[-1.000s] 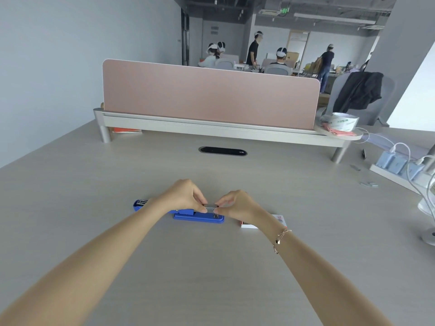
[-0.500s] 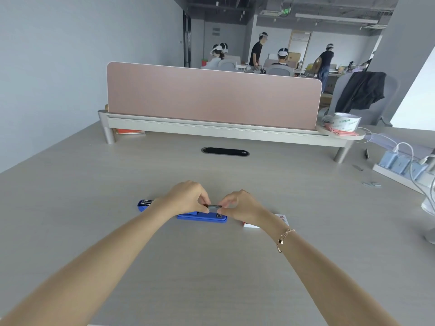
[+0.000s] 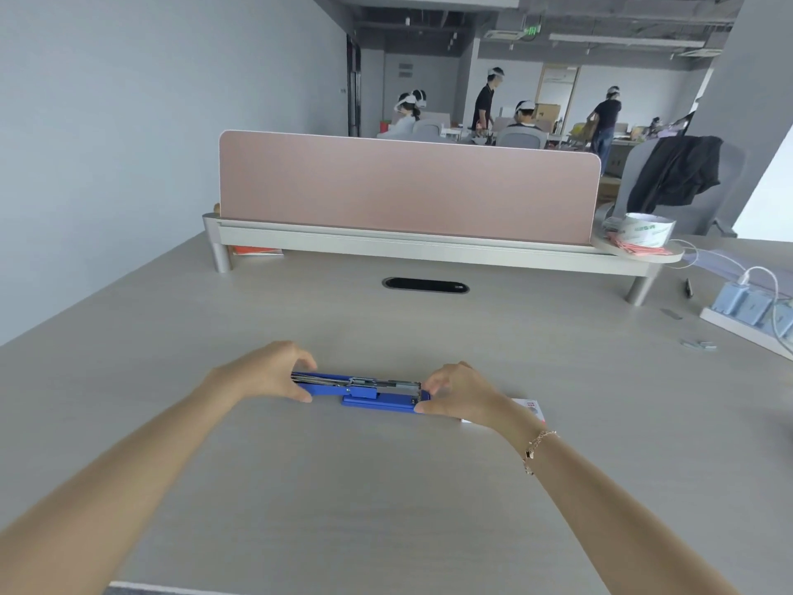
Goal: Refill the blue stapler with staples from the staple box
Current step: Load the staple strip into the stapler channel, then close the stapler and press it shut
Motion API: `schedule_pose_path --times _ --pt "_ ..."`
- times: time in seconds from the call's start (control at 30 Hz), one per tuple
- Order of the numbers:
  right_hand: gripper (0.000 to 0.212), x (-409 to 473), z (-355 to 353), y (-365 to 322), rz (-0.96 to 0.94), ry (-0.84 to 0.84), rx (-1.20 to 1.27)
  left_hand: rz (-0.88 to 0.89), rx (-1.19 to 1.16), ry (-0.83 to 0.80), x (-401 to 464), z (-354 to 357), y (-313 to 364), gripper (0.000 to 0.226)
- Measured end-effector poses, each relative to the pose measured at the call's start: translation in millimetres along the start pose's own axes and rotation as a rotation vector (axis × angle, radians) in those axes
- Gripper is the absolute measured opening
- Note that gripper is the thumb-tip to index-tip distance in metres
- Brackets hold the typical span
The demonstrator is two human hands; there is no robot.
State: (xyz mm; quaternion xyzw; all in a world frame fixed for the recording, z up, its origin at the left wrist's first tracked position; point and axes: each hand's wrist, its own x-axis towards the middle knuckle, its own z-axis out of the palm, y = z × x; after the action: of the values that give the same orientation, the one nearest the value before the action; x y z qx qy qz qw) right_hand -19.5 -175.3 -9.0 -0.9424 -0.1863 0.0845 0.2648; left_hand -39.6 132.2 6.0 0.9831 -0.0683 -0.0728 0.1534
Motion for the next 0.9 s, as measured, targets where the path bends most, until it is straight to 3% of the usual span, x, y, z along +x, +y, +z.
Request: schedule_pose_path --times 0.07,0.23,0.33,0.53,0.67,0.9 --pt "0.01 3.3 2.5 3.2 0.006 -0.001 -0.056 -0.014 -0.146 0.007 -4.2 5.6 -12.7 0.028" --pt "0.021 7.2 2.1 3.3 0.023 -0.026 -0.084 0.025 -0.231 0.034 -9.9 8.7 -22.2 0.021" --pt "0.023 8.5 2.3 2.9 0.022 -0.031 -0.099 0.064 -0.263 0.015 -8.1 -3.4 -23.0 0.024" --pt "0.014 8.2 3.0 -0.5 0.018 0.002 -0.093 0.071 -0.58 0.165 -2.2 -31.7 5.1 0.037" --pt "0.013 3.7 4.7 0.4 0.008 0.031 -0.065 0.142 -0.613 0.185 6.3 -28.0 47.3 0.028" --pt "0.01 -2.3 4.2 3.7 -0.003 0.033 -0.007 0.224 -0.549 0.086 21.6 1.5 94.7 0.03"
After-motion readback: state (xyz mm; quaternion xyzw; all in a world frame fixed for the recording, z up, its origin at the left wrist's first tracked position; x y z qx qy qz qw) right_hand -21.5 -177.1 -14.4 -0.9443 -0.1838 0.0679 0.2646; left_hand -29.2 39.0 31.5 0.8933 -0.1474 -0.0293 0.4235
